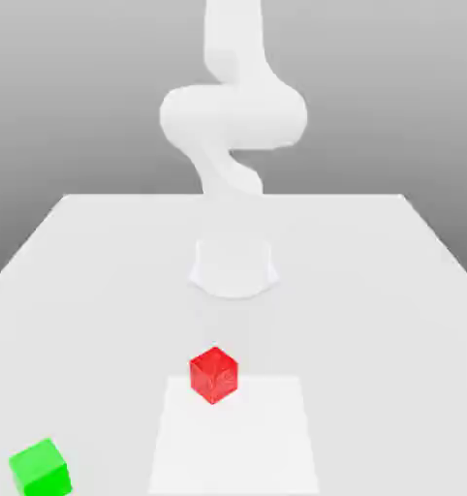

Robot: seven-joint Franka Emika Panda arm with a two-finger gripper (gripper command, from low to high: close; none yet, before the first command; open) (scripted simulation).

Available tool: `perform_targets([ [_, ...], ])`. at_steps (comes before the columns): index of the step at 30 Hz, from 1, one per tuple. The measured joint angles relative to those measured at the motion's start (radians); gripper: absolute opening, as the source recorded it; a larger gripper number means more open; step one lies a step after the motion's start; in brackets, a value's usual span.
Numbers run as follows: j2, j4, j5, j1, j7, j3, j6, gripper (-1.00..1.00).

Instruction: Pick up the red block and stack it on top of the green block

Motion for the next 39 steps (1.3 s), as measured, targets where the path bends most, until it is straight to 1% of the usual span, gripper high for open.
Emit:
perform_targets([
  [9, 0.260, -0.285, 0.052, -0.083, 0.270, 0.049, 0.212, 0.00],
  [14, 0.420, -0.458, 0.058, -0.138, 0.458, 0.098, 0.339, 0.00],
  [16, 0.511, -0.524, 0.050, -0.163, 0.546, 0.119, 0.409, 0.00],
  [18, 0.652, -0.558, 0.015, -0.179, 0.629, 0.121, 0.517, 0.00],
  [20, 0.753, -0.560, -0.025, -0.181, 0.676, 0.107, 0.598, 0.00],
  [23, 0.870, -0.549, -0.077, -0.136, 0.720, 0.047, 0.697, 0.00],
  [24, 0.902, -0.545, -0.085, -0.119, 0.727, 0.030, 0.724, -1.00],
  [31, 0.908, -0.544, -0.094, -0.117, 0.734, 0.026, 0.731, -1.00],
  [35, 0.787, -0.561, -0.035, -0.132, 0.691, 0.058, 0.627, -1.00],
  [39, 0.647, -0.580, -0.002, -0.120, 0.671, 0.054, 0.506, -1.00],
])
